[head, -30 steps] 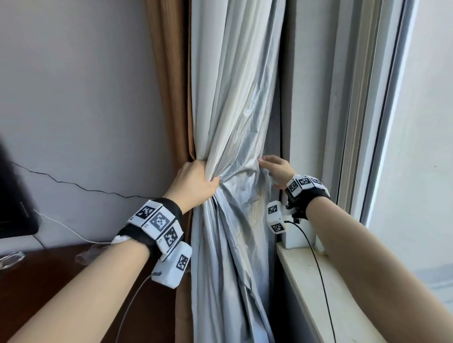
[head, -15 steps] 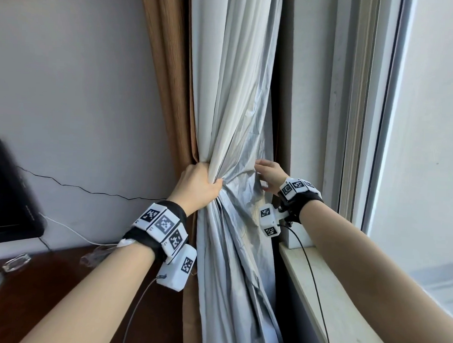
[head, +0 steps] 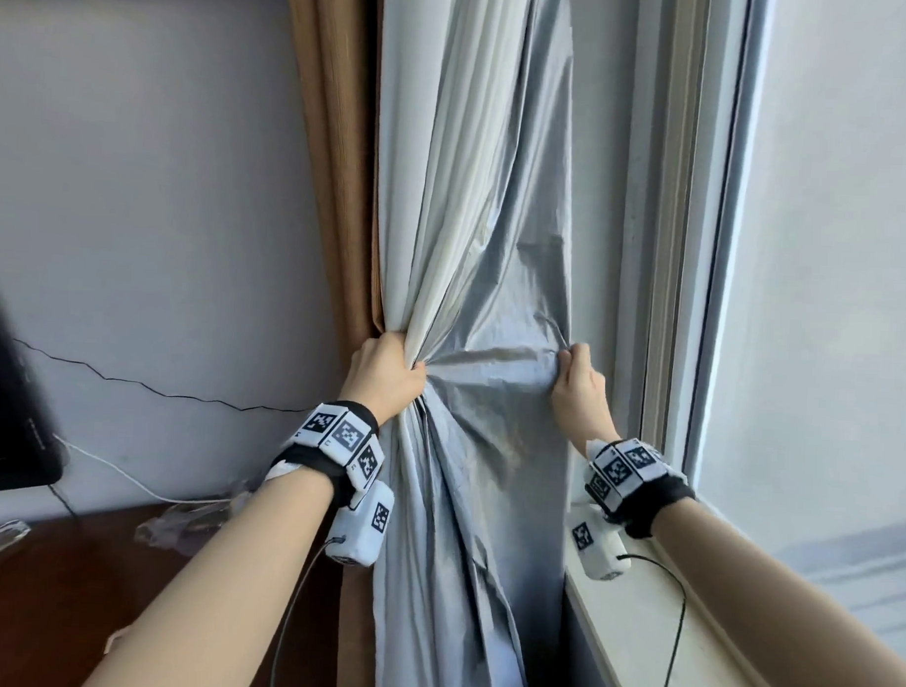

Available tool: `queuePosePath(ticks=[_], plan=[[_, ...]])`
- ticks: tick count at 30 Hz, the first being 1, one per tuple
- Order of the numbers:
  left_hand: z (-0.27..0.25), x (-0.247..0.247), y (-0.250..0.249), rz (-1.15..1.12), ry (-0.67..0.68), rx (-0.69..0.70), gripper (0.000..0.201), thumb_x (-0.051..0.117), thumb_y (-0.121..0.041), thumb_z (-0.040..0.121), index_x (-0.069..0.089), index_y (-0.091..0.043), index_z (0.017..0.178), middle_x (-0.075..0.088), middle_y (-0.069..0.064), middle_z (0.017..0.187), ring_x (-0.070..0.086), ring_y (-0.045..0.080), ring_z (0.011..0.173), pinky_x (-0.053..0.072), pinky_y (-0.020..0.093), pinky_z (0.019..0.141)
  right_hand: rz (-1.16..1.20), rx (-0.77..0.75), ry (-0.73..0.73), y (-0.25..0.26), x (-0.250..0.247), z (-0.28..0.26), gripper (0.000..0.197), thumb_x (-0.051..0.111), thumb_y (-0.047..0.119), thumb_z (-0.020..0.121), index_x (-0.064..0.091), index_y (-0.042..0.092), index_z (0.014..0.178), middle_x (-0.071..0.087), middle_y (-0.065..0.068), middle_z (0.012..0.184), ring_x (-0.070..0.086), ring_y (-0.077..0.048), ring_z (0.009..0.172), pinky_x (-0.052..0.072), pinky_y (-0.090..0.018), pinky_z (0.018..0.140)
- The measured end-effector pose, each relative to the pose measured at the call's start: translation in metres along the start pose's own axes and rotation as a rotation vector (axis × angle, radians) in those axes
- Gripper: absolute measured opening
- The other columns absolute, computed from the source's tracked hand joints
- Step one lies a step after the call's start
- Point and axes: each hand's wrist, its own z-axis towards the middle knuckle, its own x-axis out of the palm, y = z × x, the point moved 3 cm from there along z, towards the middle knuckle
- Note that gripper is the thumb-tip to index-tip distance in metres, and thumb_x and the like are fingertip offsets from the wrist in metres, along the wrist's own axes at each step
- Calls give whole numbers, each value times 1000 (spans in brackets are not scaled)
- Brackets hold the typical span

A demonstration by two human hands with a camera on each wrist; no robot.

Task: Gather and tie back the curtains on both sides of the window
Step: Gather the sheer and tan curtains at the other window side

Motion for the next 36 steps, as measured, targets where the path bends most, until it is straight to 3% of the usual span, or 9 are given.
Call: queuePosePath(ticks=[5,10,15,19,24,28,32,34,36], plan=[[-4,7,-11,-6,34,-37,34,60,-23,87,62,-11,119,62,24,117,56,43,111,47,37,94,137,-97,67,38,-10,-44,28,60,28,95,45,14,114,63,1,83,57,-5,64,43,-16,56],[-4,12,-23,-80,124,-28,38,64,-30,83,62,-14,118,66,14,114,60,35,107,49,33,92,-26,-171,85,39,4,-69,67,46,-10,75,40,19,136,61,-5,106,57,-24,94,44,-29,80],[0,22,-31,-184,231,-14,42,58,-50,72,66,-27,106,69,0,105,63,25,105,50,35,95,-345,-261,179,51,39,-90,89,48,-5,78,7,13,155,52,-12,111,53,-33,94,45,-38,80],[5,22,-35,-403,315,-49,87,55,-86,62,60,-28,126,64,-7,120,58,15,113,42,34,104,-452,-303,245,64,67,-94,95,53,-3,81,-8,8,154,47,-15,120,57,-35,93,45,-36,71],[18,26,-9,-119,234,-79,59,64,-52,64,61,-22,115,66,7,113,61,27,109,50,40,95,-431,-321,556,62,80,-90,96,57,9,79,-4,12,154,25,-13,149,57,-36,100,40,-33,69],[33,22,-7,-138,279,-60,66,66,-48,66,57,-19,124,62,9,123,56,29,118,46,41,101,-177,-219,671,47,64,-64,90,56,8,82,11,36,154,49,2,126,57,-11,88,47,-23,80],[41,28,-3,-152,289,-38,64,67,-46,69,55,-20,127,61,8,126,54,28,120,44,41,103,31,-209,391,36,36,-26,32,60,10,88,70,26,114,69,9,93,60,1,71,48,-19,71],[44,31,-3,-155,296,-19,61,70,-41,73,54,-19,128,61,7,126,55,27,120,44,40,103,68,-179,70,27,20,-7,12,67,17,84,71,22,95,69,10,87,62,-3,77,50,-26,73],[46,32,-3,-151,308,-10,62,71,-41,74,54,-18,129,60,7,127,55,26,120,44,38,103,34,-105,-207,12,8,10,34,75,32,76,57,25,105,60,9,100,57,-9,89,48,-30,80]])
